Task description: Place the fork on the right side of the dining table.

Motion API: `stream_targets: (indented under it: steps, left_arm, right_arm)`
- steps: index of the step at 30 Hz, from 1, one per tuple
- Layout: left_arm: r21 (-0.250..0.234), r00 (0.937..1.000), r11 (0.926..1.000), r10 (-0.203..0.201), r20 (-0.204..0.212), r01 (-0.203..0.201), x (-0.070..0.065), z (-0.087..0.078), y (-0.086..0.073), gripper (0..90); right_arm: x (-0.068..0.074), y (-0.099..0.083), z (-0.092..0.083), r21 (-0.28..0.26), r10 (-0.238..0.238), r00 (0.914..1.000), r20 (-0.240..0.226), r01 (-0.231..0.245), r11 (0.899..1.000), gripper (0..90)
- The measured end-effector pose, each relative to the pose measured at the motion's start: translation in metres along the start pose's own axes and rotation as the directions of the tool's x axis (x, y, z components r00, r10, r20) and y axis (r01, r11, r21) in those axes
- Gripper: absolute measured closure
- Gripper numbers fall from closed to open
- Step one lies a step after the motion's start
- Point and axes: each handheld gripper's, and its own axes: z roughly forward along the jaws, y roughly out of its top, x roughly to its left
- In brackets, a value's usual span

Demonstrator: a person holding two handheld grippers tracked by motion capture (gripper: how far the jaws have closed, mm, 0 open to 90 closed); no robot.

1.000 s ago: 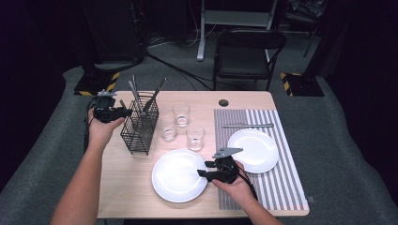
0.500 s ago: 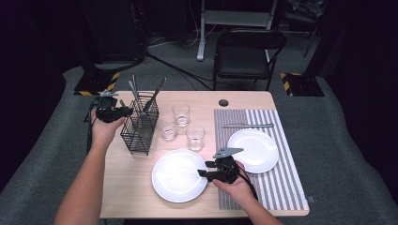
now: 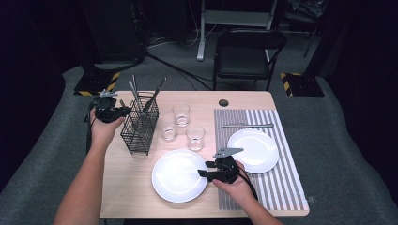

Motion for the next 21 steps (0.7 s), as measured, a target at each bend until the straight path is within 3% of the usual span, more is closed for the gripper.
stream_targets:
  steps: [11,21]
  left_arm:
    - [-0.004,0.9988,0.999,0.045,-0.019,-0.045,-0.0025,-0.0007,0.0001,80.4]
    - [-0.008,0.9983,0.9987,0.051,-0.027,-0.051,-0.0042,-0.0014,0.0002,80.9]
  right_arm:
    - [-0.0013,-0.0007,-0.0002,0.001,0.01,0.9999,0.002,-0.01,1.0,49.1]
    - [-0.0022,-0.001,-0.0001,0.003,0.016,0.9999,0.003,-0.016,1.0,49.1]
